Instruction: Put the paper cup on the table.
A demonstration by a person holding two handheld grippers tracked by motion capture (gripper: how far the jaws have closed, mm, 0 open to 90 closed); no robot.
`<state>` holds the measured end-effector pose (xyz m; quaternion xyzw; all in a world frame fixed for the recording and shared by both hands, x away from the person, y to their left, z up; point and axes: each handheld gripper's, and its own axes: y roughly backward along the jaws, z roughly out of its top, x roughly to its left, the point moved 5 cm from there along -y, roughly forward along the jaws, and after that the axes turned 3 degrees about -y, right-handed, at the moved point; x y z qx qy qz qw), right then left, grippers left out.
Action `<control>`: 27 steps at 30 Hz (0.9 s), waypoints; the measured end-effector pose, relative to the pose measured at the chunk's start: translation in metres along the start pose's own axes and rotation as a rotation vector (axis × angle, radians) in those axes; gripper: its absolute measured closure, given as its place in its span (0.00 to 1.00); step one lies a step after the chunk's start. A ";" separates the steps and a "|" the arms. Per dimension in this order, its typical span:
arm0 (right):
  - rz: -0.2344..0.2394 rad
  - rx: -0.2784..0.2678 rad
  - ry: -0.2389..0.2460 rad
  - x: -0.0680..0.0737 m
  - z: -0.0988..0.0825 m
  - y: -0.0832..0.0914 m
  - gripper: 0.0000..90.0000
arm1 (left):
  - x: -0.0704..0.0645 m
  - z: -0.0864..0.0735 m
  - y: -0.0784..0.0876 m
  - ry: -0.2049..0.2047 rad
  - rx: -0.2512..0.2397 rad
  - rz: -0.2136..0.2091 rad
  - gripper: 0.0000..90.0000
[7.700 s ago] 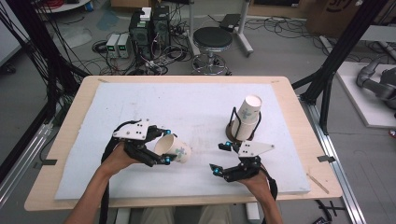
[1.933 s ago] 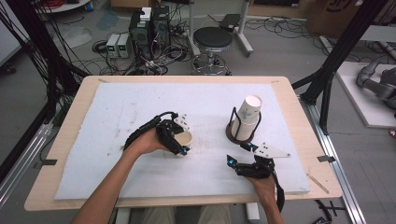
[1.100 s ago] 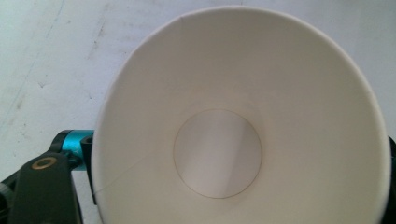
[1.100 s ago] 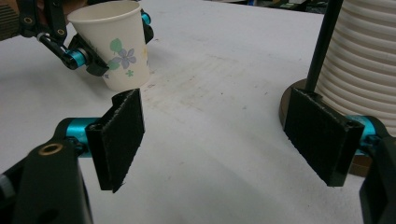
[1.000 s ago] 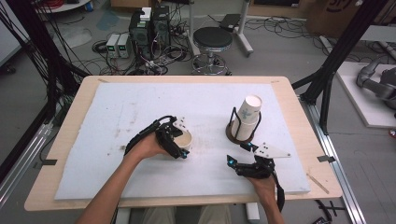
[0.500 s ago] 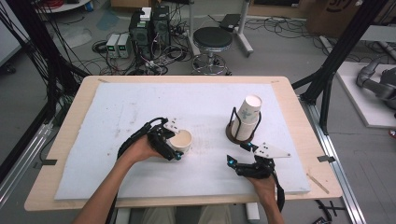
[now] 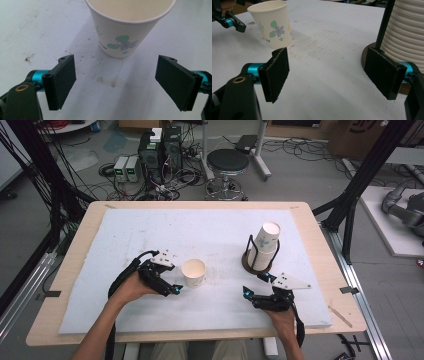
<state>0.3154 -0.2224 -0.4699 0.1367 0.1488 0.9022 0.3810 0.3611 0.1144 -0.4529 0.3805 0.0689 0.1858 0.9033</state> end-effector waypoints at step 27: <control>-0.021 -0.020 0.007 0.001 0.000 0.001 0.23 | -0.002 -0.054 0.047 0.100 -0.336 0.132 0.19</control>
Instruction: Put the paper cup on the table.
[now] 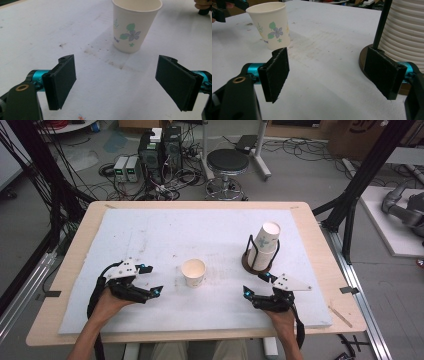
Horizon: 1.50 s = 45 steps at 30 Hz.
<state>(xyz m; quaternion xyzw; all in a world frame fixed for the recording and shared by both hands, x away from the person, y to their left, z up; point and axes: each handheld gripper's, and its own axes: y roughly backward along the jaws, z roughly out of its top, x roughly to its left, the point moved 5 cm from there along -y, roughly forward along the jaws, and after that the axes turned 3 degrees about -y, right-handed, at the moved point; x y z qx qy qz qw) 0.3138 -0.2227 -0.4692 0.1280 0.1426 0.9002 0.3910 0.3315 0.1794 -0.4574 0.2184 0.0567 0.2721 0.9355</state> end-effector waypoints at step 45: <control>-0.003 -0.015 0.018 0.002 0.000 0.001 0.23 | 0.007 -0.027 0.031 0.047 -0.216 0.170 0.19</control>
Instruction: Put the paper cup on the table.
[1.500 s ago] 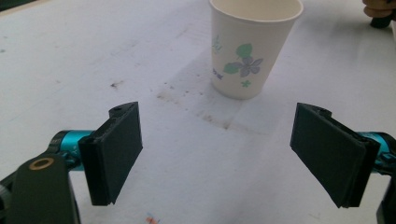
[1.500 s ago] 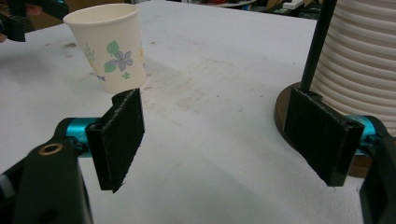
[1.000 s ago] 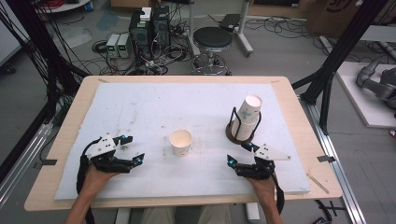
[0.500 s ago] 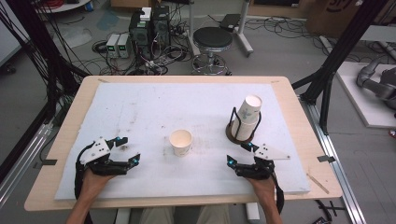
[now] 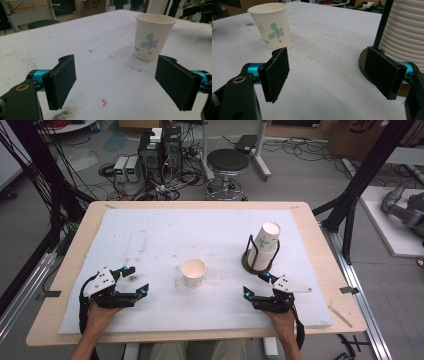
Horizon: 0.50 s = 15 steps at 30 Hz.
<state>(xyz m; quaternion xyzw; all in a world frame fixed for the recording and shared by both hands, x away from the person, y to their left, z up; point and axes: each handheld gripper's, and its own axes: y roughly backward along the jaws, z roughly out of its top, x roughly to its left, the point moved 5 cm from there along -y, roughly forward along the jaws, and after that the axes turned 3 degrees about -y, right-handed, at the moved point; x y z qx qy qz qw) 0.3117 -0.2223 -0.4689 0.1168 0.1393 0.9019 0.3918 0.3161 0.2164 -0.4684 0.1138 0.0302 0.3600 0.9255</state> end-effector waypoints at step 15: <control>0.006 -0.008 0.006 0.001 0.000 0.002 0.23 | 0.001 0.000 0.001 0.013 -0.012 0.011 0.19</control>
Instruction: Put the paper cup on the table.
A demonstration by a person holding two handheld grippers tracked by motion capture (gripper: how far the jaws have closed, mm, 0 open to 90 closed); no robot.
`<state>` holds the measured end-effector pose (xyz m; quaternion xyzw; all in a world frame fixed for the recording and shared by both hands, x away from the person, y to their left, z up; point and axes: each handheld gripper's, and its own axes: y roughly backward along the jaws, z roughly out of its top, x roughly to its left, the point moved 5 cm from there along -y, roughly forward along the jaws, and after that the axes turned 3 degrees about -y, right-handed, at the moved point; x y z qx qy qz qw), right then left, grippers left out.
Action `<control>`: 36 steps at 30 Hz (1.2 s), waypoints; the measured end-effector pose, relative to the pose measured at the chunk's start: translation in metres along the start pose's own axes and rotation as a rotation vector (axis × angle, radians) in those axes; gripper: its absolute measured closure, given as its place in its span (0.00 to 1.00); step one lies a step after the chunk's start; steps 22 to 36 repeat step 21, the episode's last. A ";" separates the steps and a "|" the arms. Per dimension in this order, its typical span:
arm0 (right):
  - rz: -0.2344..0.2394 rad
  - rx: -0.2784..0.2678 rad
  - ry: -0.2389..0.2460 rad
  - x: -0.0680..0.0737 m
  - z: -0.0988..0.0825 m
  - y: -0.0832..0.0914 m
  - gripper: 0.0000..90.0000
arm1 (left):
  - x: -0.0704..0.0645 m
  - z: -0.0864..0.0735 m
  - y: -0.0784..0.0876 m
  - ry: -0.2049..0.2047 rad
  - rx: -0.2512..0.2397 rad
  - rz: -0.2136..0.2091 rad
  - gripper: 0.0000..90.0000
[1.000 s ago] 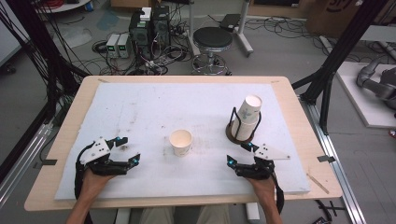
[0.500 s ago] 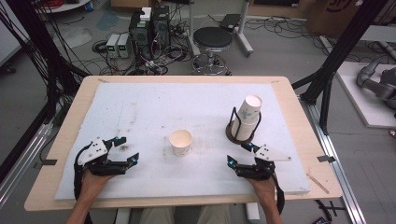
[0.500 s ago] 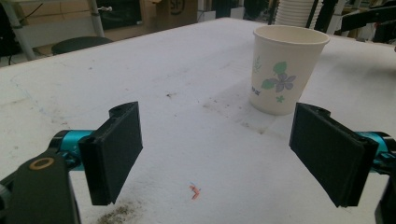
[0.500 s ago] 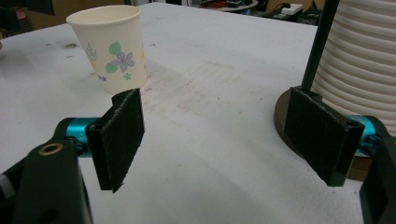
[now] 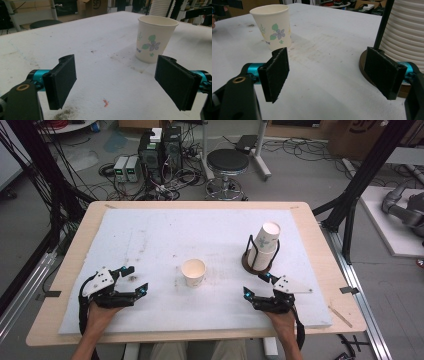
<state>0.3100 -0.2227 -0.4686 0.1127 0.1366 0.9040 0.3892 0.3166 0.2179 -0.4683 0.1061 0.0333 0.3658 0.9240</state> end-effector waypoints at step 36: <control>-0.007 0.007 0.008 0.001 0.000 -0.001 0.23 | -0.001 0.000 0.002 -0.013 -0.015 0.009 0.19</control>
